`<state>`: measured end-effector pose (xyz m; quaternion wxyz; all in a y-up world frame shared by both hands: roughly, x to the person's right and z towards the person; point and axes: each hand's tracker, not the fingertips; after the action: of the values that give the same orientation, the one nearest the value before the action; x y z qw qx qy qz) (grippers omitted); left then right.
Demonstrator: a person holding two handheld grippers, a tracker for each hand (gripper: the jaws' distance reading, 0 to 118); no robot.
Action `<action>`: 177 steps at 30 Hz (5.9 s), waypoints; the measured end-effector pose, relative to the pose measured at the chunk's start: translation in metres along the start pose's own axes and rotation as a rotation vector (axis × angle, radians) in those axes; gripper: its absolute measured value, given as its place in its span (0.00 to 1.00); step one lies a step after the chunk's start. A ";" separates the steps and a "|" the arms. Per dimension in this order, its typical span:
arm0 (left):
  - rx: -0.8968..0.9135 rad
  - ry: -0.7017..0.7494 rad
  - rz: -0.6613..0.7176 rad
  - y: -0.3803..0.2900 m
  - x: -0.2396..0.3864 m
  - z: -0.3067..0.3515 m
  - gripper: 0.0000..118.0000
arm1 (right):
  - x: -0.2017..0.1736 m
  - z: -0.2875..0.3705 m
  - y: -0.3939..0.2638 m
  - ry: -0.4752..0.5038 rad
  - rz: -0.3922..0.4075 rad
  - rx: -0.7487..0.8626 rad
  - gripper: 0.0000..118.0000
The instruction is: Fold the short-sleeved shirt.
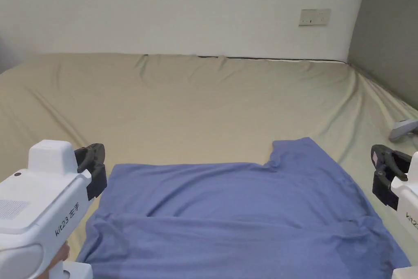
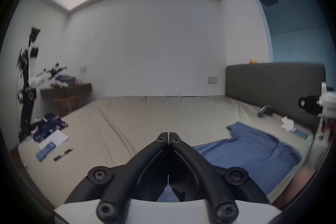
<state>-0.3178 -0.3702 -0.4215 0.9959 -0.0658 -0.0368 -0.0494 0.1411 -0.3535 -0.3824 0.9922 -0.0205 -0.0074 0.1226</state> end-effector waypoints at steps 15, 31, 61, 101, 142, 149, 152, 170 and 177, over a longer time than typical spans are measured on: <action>-0.253 -0.048 0.077 -0.043 -0.001 -0.049 0.00 | 0.013 -0.013 -0.029 0.050 -0.135 -0.127 0.00; -0.709 0.092 0.254 -0.083 -0.044 -0.311 0.84 | 0.016 -0.030 -0.042 0.087 -0.178 -0.239 0.00; -0.587 -0.076 0.173 -0.036 -0.046 -0.266 0.02 | 0.079 -0.329 -0.143 0.049 -0.259 -0.802 0.68; -0.704 -0.118 0.074 -0.108 -0.060 -0.021 0.01 | 0.072 -0.003 -0.153 0.168 -0.083 -0.795 0.04; -0.061 -0.013 0.048 -0.007 -0.020 0.035 0.00 | 0.008 0.038 -0.012 -0.081 -0.064 0.011 0.00; -0.482 -0.343 0.471 -0.042 -0.116 -0.026 0.51 | 0.007 0.040 -0.014 -0.052 -0.075 -0.025 0.00; -0.648 -0.397 0.568 -0.070 -0.134 -0.042 1.00 | 0.005 0.039 -0.015 -0.035 -0.098 -0.038 0.00; -0.828 -0.653 0.766 -0.137 -0.109 -0.112 0.46 | -0.009 0.032 -0.028 0.014 -0.056 -0.133 0.00; -0.856 -0.579 0.660 -0.126 -0.089 -0.106 0.09 | -0.005 0.035 -0.022 0.023 -0.026 -0.142 0.00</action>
<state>-0.4121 -0.5008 -0.5177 0.7935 -0.4786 -0.2603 0.2712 0.1412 -0.3749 -0.3462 0.9898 -0.0924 -0.0050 0.1088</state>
